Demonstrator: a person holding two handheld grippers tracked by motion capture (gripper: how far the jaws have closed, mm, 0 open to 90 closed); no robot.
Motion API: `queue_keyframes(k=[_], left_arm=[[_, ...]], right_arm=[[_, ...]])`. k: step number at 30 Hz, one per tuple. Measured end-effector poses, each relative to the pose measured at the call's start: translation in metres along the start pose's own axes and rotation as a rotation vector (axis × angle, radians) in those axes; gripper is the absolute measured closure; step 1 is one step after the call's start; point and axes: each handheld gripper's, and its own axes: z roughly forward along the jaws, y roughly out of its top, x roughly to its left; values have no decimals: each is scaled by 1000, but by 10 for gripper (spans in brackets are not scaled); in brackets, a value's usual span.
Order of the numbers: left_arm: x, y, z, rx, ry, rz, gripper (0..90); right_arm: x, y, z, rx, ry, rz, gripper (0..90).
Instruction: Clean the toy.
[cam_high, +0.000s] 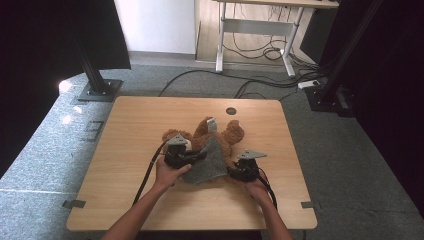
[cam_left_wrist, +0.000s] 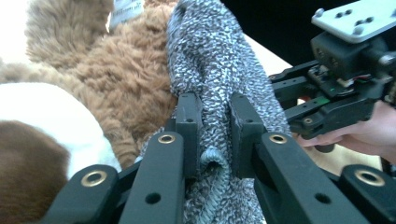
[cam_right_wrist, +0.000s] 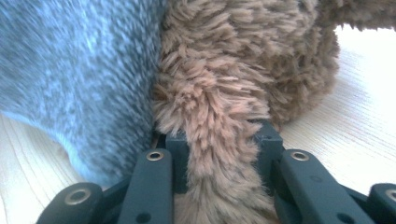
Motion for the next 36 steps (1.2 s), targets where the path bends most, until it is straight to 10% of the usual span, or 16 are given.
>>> queue_keyframes(k=[21,26,33,36], left_arm=[[42,-45,-76,-4,164,2,777],[71,-61,-93,-15,208,-128,776],[58,-60,-78,14,147,-80,778],[42,-56,-61,22,51,-51,778]], right_arm=[[-1,3,1,0,-1,-5,673],[-3,3,2,-6,14,17,673],[-4,2,2,-9,19,33,673],[-5,2,2,-15,27,41,674]])
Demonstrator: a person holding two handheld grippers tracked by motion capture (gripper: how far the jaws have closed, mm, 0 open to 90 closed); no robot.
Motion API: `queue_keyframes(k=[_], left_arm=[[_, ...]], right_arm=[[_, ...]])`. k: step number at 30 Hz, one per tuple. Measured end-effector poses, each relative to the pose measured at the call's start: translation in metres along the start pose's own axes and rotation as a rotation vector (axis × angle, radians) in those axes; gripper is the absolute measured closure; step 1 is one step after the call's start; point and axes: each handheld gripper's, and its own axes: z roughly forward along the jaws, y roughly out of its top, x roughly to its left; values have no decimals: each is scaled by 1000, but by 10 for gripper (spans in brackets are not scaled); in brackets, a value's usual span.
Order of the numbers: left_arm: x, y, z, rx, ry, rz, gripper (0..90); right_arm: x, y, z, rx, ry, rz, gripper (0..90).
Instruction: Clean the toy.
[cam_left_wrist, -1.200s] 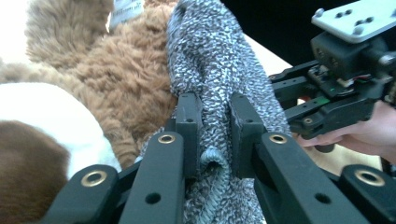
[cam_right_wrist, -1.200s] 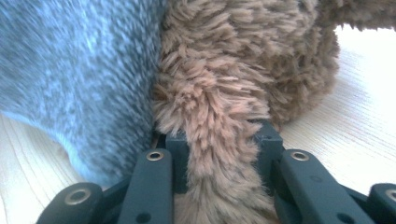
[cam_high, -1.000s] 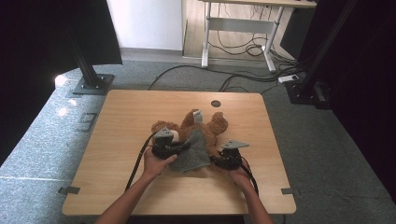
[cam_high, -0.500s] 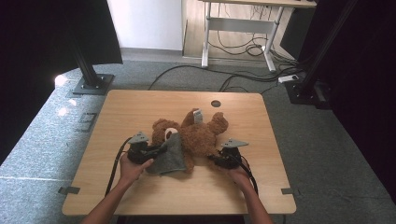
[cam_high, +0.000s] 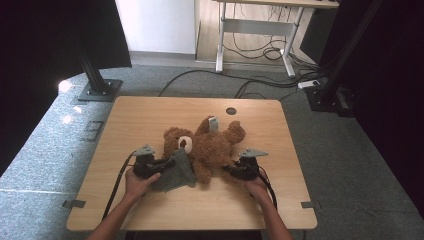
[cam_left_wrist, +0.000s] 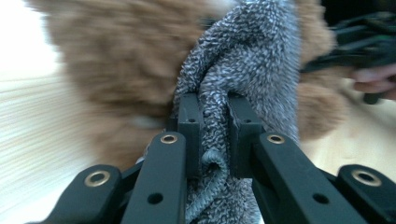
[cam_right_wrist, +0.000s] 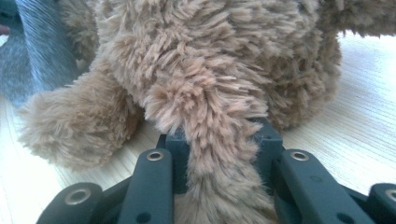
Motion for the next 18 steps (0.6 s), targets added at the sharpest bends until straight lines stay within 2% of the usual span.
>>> queue_keyframes(k=[2,3,4,5,6,7,8,9,11,12,13,14,15,16,17,18], left_arm=[[-12,3,11,10,-35,27,778],[-12,3,11,10,-35,27,778],[-25,9,23,8,-72,51,778],[-25,9,23,8,-72,51,778],[-39,18,35,4,-105,74,777],[-39,18,35,4,-105,74,777],[-53,28,48,5,-136,96,777],[-59,33,54,7,-152,109,777],[-64,35,59,3,-168,114,777],[-78,42,72,5,-199,130,777],[-78,42,72,5,-199,130,777],[-91,45,84,18,-219,139,777],[-91,45,84,18,-219,139,778],[-99,45,95,49,-178,138,778],[-99,45,95,49,-178,138,779],[-98,44,100,70,-169,112,780]], right_arm=[[0,0,1,-2,6,-4,674],[0,0,1,-1,6,-9,674],[1,0,1,1,6,-13,674],[1,0,1,1,6,-13,674],[1,1,1,1,6,-13,675],[1,0,1,1,4,-13,675],[1,0,1,1,5,-13,674],[1,0,1,2,4,-13,674],[1,0,1,1,3,-12,674],[1,0,1,1,3,-12,674],[1,0,1,1,3,-12,674],[1,0,1,1,4,-13,674],[1,0,1,1,4,-13,674],[1,0,1,2,4,-7,674],[1,0,1,2,4,-5,674],[1,0,1,3,3,-4,675]])
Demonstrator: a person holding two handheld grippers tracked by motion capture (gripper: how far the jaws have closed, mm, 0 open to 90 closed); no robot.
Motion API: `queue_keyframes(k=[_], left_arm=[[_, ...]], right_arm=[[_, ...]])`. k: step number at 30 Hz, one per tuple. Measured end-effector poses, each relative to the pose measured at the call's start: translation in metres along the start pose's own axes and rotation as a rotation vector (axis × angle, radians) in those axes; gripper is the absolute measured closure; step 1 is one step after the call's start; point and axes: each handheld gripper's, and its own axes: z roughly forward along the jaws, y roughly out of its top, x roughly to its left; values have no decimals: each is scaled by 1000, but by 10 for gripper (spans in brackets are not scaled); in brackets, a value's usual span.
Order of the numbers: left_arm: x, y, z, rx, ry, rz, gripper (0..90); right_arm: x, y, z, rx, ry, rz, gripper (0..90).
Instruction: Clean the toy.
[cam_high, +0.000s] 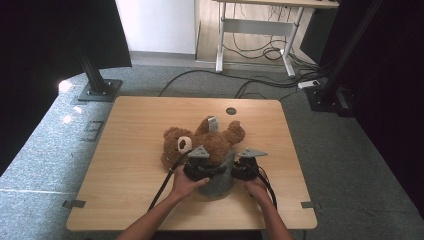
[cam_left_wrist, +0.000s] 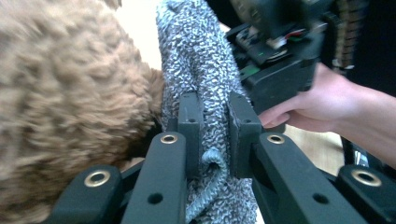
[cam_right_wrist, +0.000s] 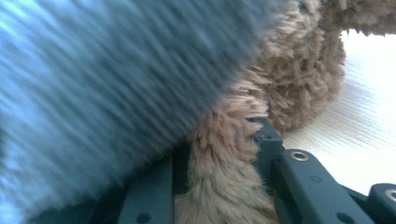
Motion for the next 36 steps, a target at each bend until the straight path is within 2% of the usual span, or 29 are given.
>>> queue_keyframes(k=[2,3,4,6,10,12,15,18,19,20,24,26,27,29,30,35,36], left_arm=[[9,-4,-1,18,21,-45,780],[9,-4,-1,18,21,-45,780],[18,-9,-4,28,46,-77,781],[25,-14,-7,34,63,-104,782],[30,-22,-15,39,107,-113,786],[31,-23,-17,36,114,-116,787],[36,-28,-27,28,134,-122,788],[42,-32,-41,14,179,-111,789],[42,-32,-41,14,179,-111,788],[44,-34,-48,10,208,-99,789],[47,-37,-58,4,242,-93,789],[50,-39,-64,-4,256,-98,789],[55,-42,-74,-13,284,-102,790],[57,-43,-77,-16,289,-105,789],[63,-46,-86,-24,295,-118,789],[68,-55,-98,-37,329,-117,789],[70,-58,-103,-37,352,-113,789]], right_arm=[[0,-1,-1,0,0,-2,675],[0,-1,-1,0,0,-2,675],[0,-1,0,1,1,-2,675],[-1,0,0,3,4,-1,675],[0,0,0,3,0,-5,675],[0,0,-1,3,0,-7,675],[0,-1,-1,2,3,-10,675],[0,-1,-1,3,4,-10,675],[0,-1,-1,3,4,-10,675],[0,-1,-1,2,4,-10,675],[0,-1,-1,2,5,-10,675],[0,-1,-1,2,8,-11,675],[0,-1,-1,1,9,-12,675],[0,-1,-1,1,9,-12,675],[0,-1,-1,0,10,-14,675],[1,-1,-1,2,10,-17,675],[0,-2,-1,2,13,-18,675]])
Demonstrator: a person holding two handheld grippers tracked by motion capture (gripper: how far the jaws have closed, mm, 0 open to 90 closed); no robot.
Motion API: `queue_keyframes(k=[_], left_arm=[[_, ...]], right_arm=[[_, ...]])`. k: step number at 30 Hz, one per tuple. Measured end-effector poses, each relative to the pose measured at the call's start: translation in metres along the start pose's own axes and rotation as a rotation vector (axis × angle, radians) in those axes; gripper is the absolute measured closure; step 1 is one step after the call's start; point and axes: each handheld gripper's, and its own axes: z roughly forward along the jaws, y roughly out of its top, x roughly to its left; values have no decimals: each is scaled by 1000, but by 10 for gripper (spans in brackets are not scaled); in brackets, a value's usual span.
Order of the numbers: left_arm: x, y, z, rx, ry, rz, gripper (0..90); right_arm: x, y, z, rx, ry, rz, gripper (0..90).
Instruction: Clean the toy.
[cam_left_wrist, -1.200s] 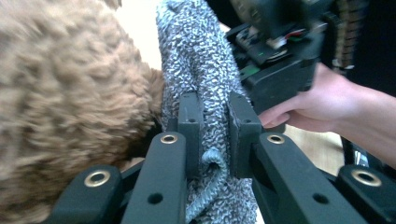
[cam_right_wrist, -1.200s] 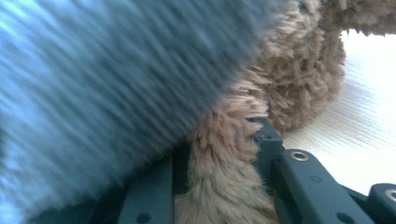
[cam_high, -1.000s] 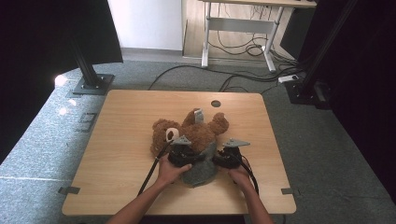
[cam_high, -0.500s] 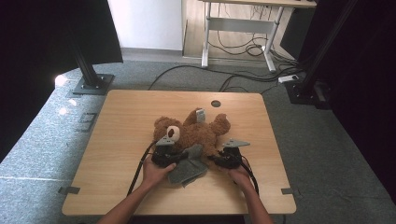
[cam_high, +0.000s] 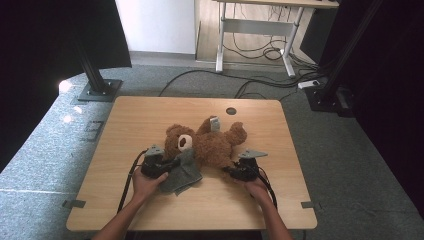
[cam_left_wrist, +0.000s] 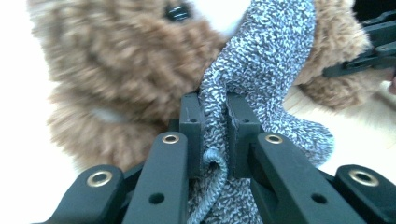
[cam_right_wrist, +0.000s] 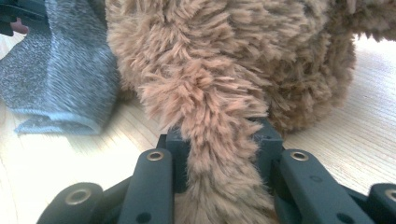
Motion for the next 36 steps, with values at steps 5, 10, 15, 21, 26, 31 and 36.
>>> queue_keyframes(k=[5,10,15,21,26,31,36], left_arm=[[15,-4,-12,3,44,-22,791],[49,-12,-35,-16,97,-106,791],[40,-9,-40,-52,5,-95,791],[6,7,-34,-98,-125,-18,790],[-22,30,-24,-138,-228,21,789],[-39,56,-1,-129,-183,57,790],[-23,68,15,-91,-79,8,791]], right_arm=[[0,-1,-1,3,4,4,676],[-1,-1,-1,1,7,9,677],[-1,-2,-1,-1,10,15,678],[-1,-2,-1,-2,11,17,679],[-1,-2,-2,-1,19,14,681],[-1,-3,-2,0,21,13,681],[-2,-4,-3,1,30,14,681]])
